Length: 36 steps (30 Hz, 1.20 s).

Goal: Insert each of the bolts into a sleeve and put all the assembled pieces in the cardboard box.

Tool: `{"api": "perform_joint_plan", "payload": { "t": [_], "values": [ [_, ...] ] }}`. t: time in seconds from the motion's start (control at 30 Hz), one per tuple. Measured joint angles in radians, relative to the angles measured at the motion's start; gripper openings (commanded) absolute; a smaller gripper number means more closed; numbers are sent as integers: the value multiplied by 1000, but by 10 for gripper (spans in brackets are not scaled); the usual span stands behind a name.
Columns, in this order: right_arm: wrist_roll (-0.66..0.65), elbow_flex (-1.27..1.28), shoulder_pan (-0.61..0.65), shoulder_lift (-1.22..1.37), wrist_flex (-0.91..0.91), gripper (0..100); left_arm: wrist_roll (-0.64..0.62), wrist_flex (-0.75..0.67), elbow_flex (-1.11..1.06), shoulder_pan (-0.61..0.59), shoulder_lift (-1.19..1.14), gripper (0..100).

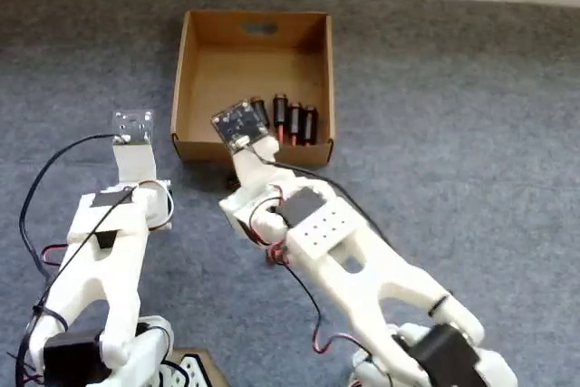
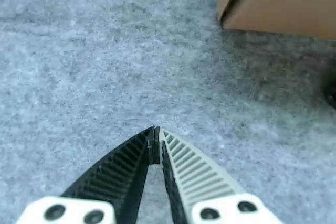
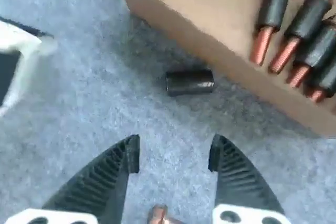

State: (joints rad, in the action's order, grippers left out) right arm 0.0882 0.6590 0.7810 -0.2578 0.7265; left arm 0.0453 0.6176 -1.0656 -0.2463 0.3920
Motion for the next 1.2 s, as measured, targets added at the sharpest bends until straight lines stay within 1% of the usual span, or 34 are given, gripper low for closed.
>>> {"api": "perform_joint_plan", "payload": {
  "t": [0.17,0.3,0.53,0.73,1.0,1.07,1.2],
  "values": [
    [0,-103,0,203,-12,214,-6,0,0,-3,0,27],
    [0,-206,0,305,-12,270,-6,0,0,-3,0,27],
    [0,-328,0,442,-12,278,-6,0,0,-3,0,27],
    [-94,-414,0,546,-12,278,-6,0,0,-3,0,27],
    [-106,-491,-2,621,-12,277,-6,0,0,-3,0,27],
    [-106,-503,-8,641,-12,248,-6,0,0,-3,0,27],
    [-106,-511,-23,654,-12,141,-6,0,0,-3,0,27]
  ]
}}
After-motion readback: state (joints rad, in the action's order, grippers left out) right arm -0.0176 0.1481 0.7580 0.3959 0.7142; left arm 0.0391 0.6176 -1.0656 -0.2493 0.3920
